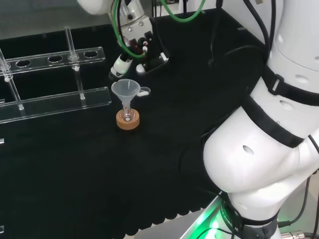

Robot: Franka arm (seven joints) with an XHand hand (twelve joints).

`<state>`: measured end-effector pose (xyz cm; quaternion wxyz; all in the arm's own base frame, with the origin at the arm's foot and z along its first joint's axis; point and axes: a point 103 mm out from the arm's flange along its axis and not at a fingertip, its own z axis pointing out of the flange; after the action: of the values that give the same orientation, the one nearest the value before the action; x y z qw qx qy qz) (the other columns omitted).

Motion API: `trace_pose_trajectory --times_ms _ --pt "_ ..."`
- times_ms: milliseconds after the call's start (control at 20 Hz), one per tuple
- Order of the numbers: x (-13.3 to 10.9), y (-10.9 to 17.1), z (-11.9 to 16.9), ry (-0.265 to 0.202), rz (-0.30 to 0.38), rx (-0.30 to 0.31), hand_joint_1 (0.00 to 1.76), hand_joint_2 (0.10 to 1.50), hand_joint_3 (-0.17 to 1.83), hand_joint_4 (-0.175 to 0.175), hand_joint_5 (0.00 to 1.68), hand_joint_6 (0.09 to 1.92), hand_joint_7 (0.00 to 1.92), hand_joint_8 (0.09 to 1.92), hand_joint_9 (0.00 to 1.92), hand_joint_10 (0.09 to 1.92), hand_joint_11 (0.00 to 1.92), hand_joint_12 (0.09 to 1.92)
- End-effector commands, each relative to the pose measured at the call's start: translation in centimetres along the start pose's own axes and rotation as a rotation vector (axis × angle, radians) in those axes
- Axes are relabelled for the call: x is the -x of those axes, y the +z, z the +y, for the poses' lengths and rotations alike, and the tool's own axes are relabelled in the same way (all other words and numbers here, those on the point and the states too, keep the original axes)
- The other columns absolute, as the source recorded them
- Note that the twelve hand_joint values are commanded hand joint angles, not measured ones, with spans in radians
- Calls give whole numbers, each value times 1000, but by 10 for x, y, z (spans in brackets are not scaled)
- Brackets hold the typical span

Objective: Pick up the weighing funnel.

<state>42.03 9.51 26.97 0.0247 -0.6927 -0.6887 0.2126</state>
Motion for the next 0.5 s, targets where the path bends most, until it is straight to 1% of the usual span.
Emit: trace_pose_trajectory --times_ms 50,200,300,400,500 --pt "71 -8 1 -22 212 57 499 793 135 -48 214 87 26 667 227 774 120 1471" --pt "86 -8 4 -26 242 78 500 794 136 -50 225 87 42 678 241 775 119 1471" --pt "98 -8 9 -25 263 84 534 802 142 -51 271 87 60 689 269 766 117 1471" --pt "112 -5 16 -21 306 68 636 822 157 -49 320 87 81 700 300 753 118 1471" --pt "125 -1 25 -14 317 53 763 814 232 -44 380 87 110 695 341 717 143 1456"
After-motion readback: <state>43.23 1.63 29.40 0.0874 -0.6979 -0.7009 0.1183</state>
